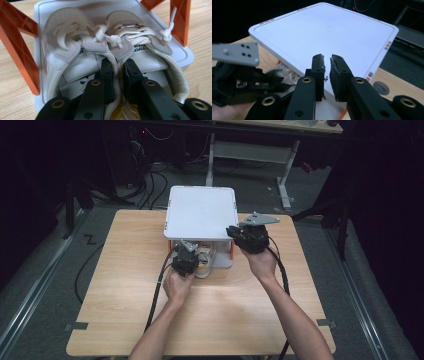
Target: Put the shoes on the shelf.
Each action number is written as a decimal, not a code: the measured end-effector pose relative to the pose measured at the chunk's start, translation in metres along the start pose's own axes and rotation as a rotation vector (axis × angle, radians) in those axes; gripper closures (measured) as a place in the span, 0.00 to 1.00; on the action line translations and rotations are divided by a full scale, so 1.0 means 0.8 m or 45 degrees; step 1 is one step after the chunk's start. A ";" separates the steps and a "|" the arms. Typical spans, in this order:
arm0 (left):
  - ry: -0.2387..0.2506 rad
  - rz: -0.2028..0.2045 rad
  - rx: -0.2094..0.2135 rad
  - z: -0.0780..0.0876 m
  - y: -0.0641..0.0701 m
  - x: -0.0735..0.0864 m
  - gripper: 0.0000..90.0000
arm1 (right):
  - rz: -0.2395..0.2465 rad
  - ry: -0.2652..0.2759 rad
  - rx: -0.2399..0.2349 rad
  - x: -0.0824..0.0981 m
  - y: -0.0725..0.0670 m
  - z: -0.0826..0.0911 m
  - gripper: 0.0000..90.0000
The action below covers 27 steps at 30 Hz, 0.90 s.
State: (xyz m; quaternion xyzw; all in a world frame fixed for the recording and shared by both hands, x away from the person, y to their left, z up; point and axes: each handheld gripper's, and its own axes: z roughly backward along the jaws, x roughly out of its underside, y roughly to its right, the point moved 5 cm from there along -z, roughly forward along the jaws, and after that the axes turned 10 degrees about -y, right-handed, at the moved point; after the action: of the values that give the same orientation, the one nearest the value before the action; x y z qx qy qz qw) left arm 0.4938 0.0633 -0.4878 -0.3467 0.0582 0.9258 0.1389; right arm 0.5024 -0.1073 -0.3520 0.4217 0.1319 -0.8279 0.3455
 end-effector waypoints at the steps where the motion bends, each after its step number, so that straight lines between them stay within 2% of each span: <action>1: 0.000 0.000 0.000 0.000 0.000 0.000 0.88 | -0.008 -0.014 0.000 -0.003 -0.001 -0.005 0.90; 5: 0.004 0.031 0.011 -0.003 -0.002 -0.002 0.87 | -0.015 -0.067 0.012 -0.010 -0.001 -0.027 0.90; 8: 0.011 0.035 0.005 -0.004 -0.001 -0.003 0.85 | -0.016 -0.102 0.019 -0.012 -0.002 -0.042 0.90; 12: 0.011 0.040 -0.004 -0.004 0.000 -0.004 0.79 | -0.008 -0.139 0.018 -0.009 -0.004 -0.057 0.90; 14: 0.010 0.039 -0.006 -0.004 0.000 -0.005 0.76 | -0.009 -0.129 0.023 -0.010 -0.003 -0.058 0.90; 15: 0.010 0.038 0.002 -0.003 0.000 -0.005 0.71 | -0.048 -0.138 -0.002 -0.011 -0.002 -0.059 0.89; 18: 0.011 0.032 -0.008 0.001 0.000 -0.007 0.61 | -0.033 -0.147 -0.007 -0.011 -0.001 -0.060 0.89; 21: 0.009 0.058 0.044 0.004 -0.001 -0.008 0.50 | -0.003 -0.154 0.012 -0.011 -0.003 -0.060 0.89; 25: -0.021 0.070 0.080 0.010 -0.002 -0.007 0.44 | -0.005 -0.154 0.002 -0.011 -0.001 -0.061 0.91; 27: 0.005 0.059 0.070 0.018 -0.002 -0.007 0.40 | -0.011 -0.164 -0.002 -0.011 -0.001 -0.061 0.91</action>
State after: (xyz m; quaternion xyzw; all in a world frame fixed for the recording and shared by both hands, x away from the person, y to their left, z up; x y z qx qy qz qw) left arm 0.4895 0.0662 -0.4732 -0.3431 0.0918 0.9262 0.1267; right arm 0.5350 -0.0777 -0.3745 0.3667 0.1117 -0.8547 0.3500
